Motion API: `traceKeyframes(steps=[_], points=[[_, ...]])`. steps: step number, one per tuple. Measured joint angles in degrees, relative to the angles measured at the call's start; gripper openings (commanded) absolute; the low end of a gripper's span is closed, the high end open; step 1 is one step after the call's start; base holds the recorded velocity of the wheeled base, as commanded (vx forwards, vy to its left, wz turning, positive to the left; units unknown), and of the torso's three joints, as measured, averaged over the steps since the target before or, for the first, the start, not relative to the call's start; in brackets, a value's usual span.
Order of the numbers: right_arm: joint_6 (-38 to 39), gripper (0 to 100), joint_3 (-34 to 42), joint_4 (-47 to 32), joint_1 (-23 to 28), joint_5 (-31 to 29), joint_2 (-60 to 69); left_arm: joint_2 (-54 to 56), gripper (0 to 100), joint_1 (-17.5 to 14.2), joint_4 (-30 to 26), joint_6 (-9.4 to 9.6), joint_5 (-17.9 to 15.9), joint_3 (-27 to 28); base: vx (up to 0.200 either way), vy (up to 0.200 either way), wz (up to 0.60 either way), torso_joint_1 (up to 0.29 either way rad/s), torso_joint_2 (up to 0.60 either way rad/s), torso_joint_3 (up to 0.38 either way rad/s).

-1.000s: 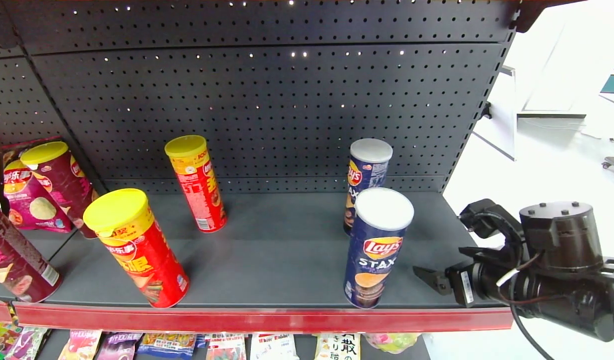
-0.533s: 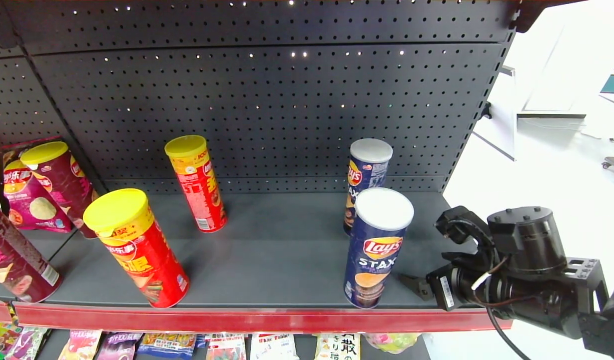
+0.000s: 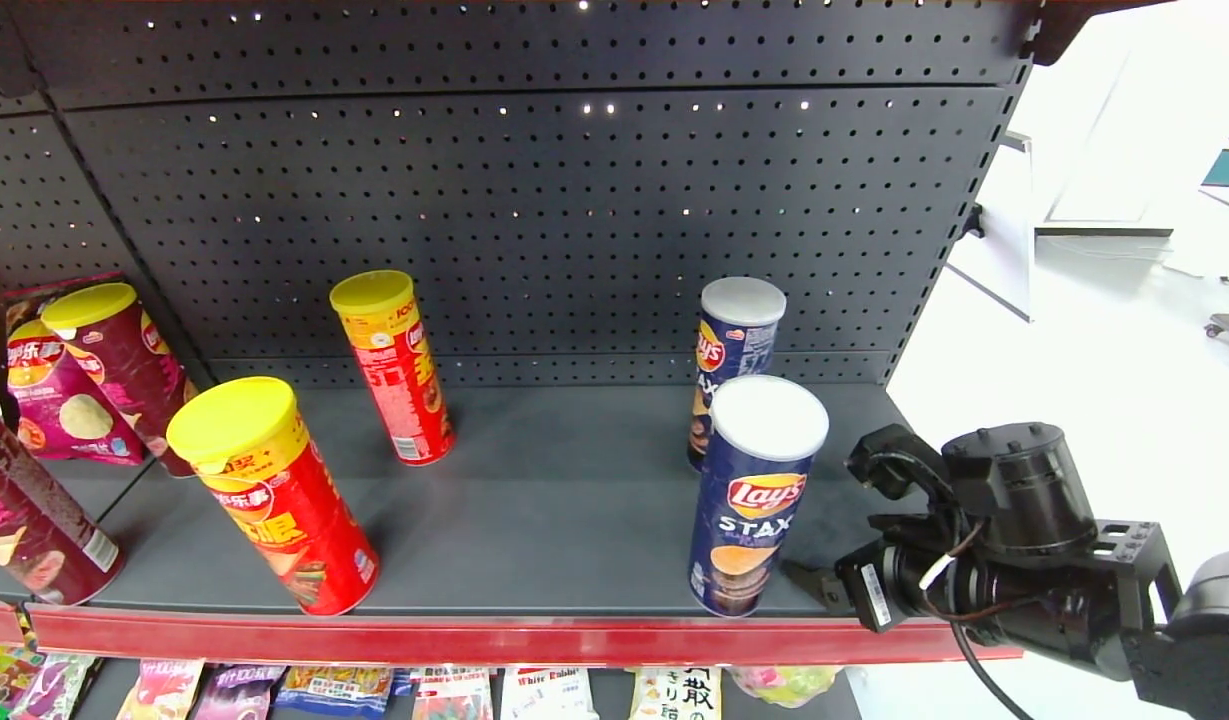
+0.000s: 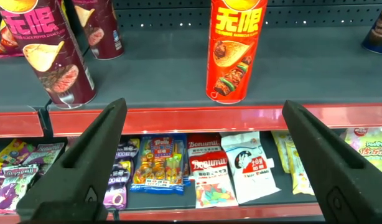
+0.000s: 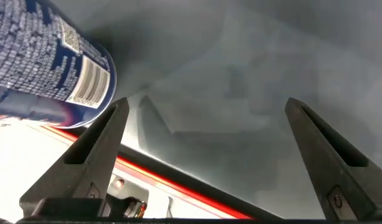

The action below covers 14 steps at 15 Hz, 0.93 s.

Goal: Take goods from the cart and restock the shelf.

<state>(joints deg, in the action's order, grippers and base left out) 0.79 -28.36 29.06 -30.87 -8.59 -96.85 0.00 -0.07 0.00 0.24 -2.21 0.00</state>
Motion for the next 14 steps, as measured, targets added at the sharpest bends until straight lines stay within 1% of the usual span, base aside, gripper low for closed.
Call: traceKeyframes(steps=[9, 14], points=[[-0.1, 100, -1.8, 0.0, -0.8, -0.3, -1.1, 0.0, 100, 0.0, 0.0, 0.02, 0.0, 0.0, 0.000, 0.000, 0.00, 0.000, 0.00, 0.000], [-0.1, 100, -1.9, 0.0, -2.3, -0.4, -1.1, 0.0, 100, 0.0, 0.0, 0.02, 0.0, 0.0, 0.000, 0.000, 0.00, 0.000, 0.00, 0.000]])
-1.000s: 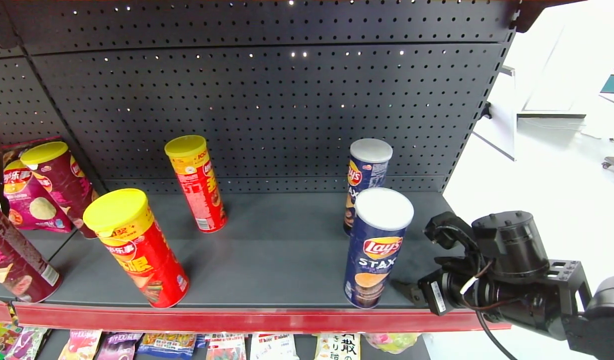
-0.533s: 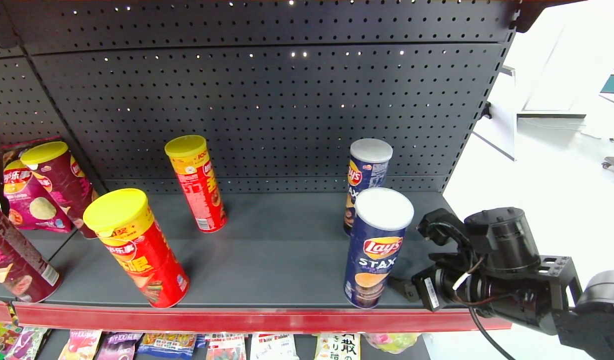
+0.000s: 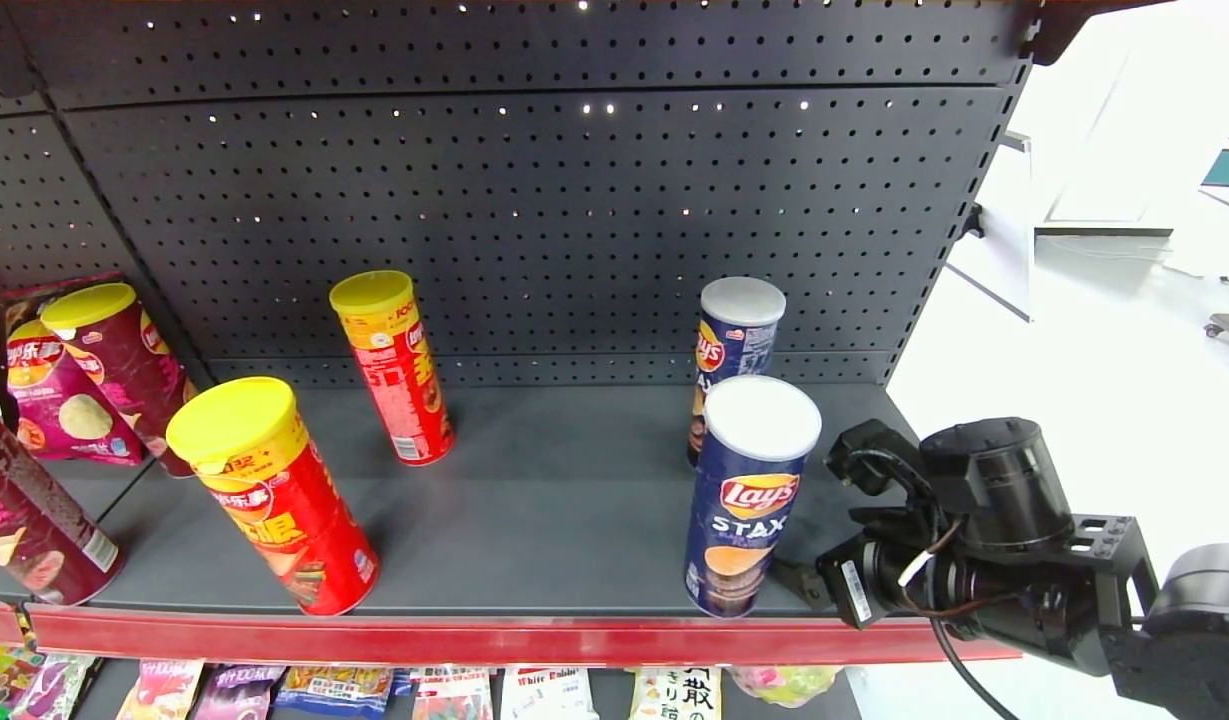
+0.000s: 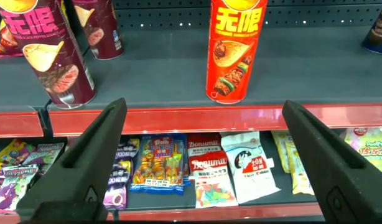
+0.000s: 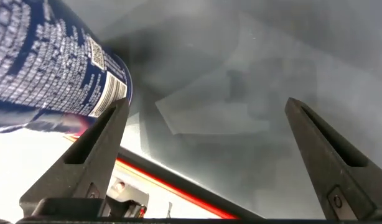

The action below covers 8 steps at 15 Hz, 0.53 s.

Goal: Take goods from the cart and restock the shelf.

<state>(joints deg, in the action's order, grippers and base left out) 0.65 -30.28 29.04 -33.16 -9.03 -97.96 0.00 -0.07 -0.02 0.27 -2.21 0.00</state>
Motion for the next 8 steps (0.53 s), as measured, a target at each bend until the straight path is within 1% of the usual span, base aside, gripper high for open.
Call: traceKeyframes(steps=[8], points=[[0.0, 100, 0.0, -0.1, -0.3, -0.6, 0.1, 0.0, 100, 0.0, 0.0, 0.00, 0.0, 0.0, 0.000, 0.000, 0.00, 0.000, 0.00, 0.000]])
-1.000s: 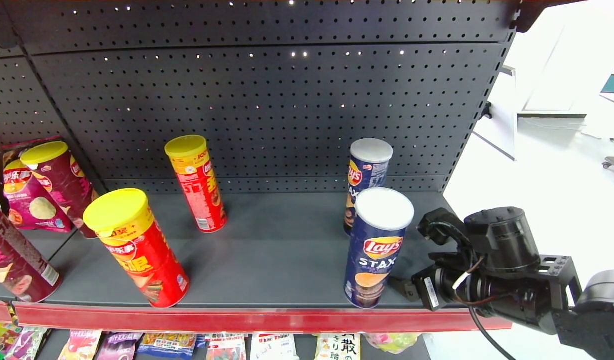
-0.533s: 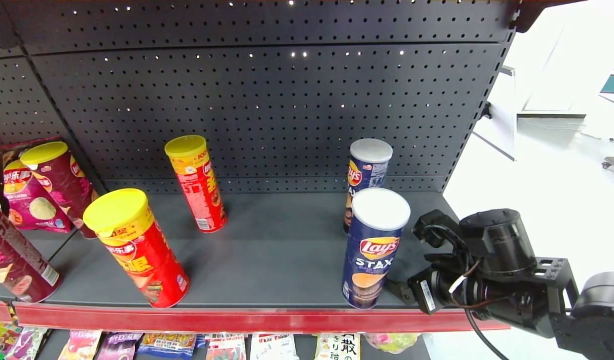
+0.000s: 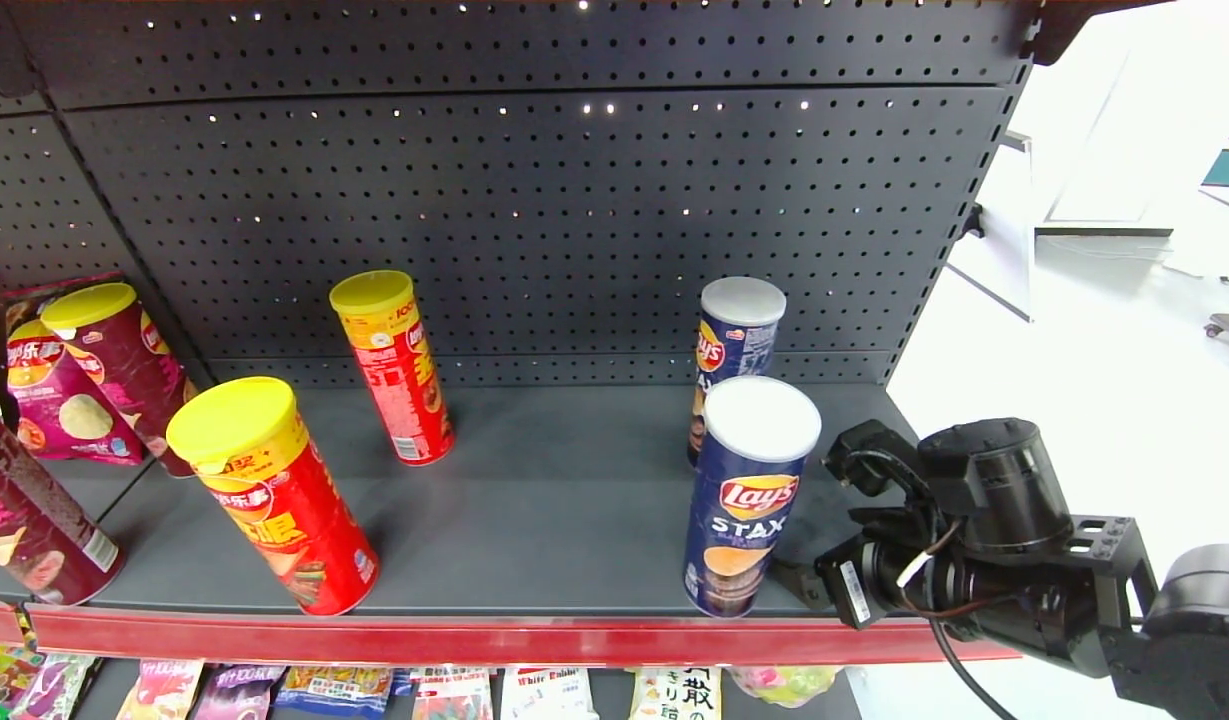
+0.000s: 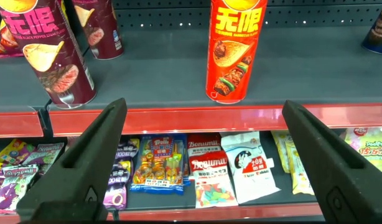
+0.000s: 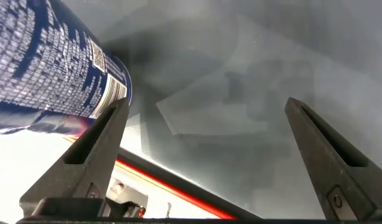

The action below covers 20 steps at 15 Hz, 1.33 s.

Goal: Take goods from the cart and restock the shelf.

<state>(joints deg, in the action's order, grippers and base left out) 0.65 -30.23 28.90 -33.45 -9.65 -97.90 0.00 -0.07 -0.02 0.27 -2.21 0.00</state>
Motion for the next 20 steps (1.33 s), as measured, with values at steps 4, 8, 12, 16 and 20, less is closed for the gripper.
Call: traceKeyframes(steps=[4, 8, 12, 16, 20], points=[[-0.7, 100, 3.5, 0.1, 1.7, 0.0, 3.9, 0.0, 100, 0.0, 0.0, 0.00, 0.0, 0.0, 0.000, 0.000, 0.00, 0.000, 0.00, 0.000], [-4.5, 100, 8.5, 0.1, 4.4, 0.2, 16.6, 0.0, 100, 0.0, 0.0, 0.00, 0.0, 0.0, 0.000, 0.000, 0.00, 0.000, 0.00, 0.000], [-7.8, 100, 13.8, -1.3, 6.9, 1.7, 34.7, 0.0, 100, 0.0, 0.0, 0.00, 0.0, 0.0, 0.000, 0.000, 0.00, 0.000, 0.00, 0.000], [-10.8, 100, 22.9, -2.9, 11.4, 5.3, 51.7, 0.0, 100, 0.0, 0.0, 0.00, 0.0, 0.0, 0.000, 0.000, 0.00, 0.000, 0.00, 0.000], [-10.8, 100, 25.8, -4.7, 12.8, 6.0, 58.4, 0.0, 100, 0.0, 0.0, 0.00, 0.0, 0.0, 0.000, 0.000, 0.00, 0.000, 0.00, 0.000]])
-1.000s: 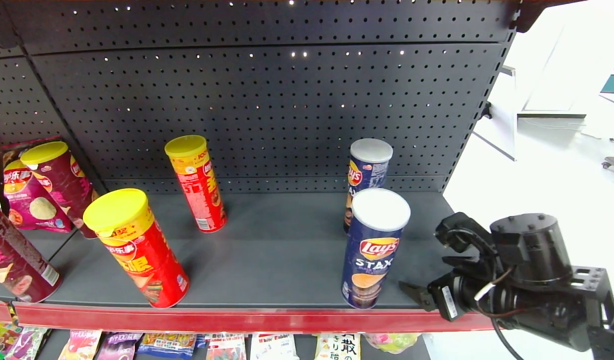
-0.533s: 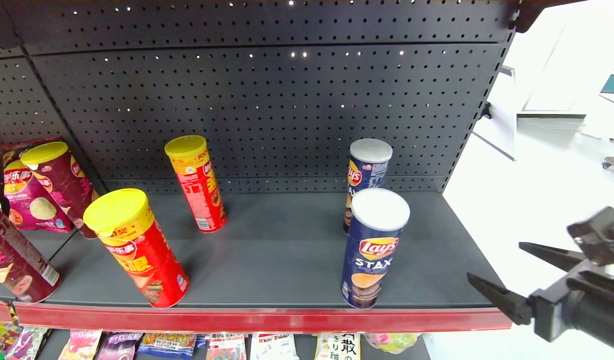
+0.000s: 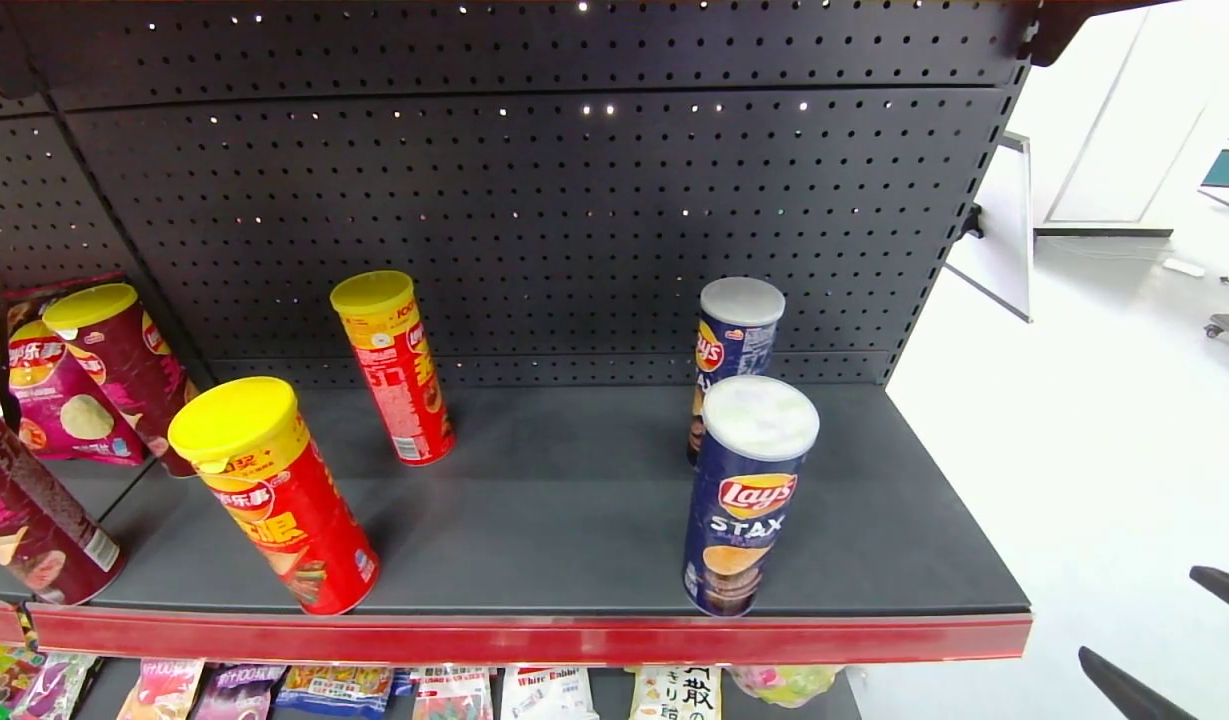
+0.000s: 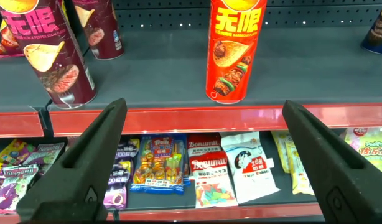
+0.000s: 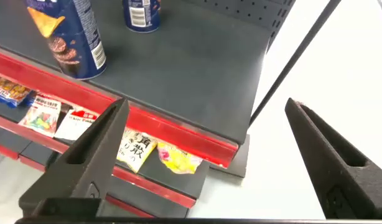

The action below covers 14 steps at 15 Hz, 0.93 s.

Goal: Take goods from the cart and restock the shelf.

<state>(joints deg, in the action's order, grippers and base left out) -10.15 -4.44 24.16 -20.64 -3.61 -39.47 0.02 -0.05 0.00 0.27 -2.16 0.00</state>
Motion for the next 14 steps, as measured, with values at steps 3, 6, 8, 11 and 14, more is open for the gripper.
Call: traceKeyframes(steps=[3, 6, 8, 11, 14], points=[[-0.2, 100, 0.2, -0.7, 0.2, 0.2, 2.2, 0.0, 100, 0.0, 0.0, -0.02, 0.0, 0.0, 0.000, 0.000, 0.00, 0.000, 0.00, 0.000], [-0.6, 100, 2.6, -1.5, 1.1, 0.4, 8.4, 0.0, 100, 0.0, 0.0, 0.00, 0.0, 0.0, 0.000, 0.000, 0.00, 0.000, 0.00, 0.000], [-0.5, 100, 3.6, -5.7, 2.5, 0.8, 13.7, 0.0, 100, 0.0, 0.0, 0.00, 0.0, 0.0, 0.000, 0.000, 0.00, 0.000, 0.00, 0.000], [2.0, 100, 2.0, -19.5, 5.2, 1.8, 23.5, 0.0, 100, 0.0, 0.0, 0.00, 0.0, 0.0, 0.000, 0.000, 0.00, 0.000, 0.00, 0.000], [6.5, 100, 1.8, -23.0, 7.6, 1.6, 30.8, 0.0, 100, 0.0, 0.0, -0.02, 0.0, 0.0, 0.000, 0.000, 0.00, 0.000, 0.00, 0.000]])
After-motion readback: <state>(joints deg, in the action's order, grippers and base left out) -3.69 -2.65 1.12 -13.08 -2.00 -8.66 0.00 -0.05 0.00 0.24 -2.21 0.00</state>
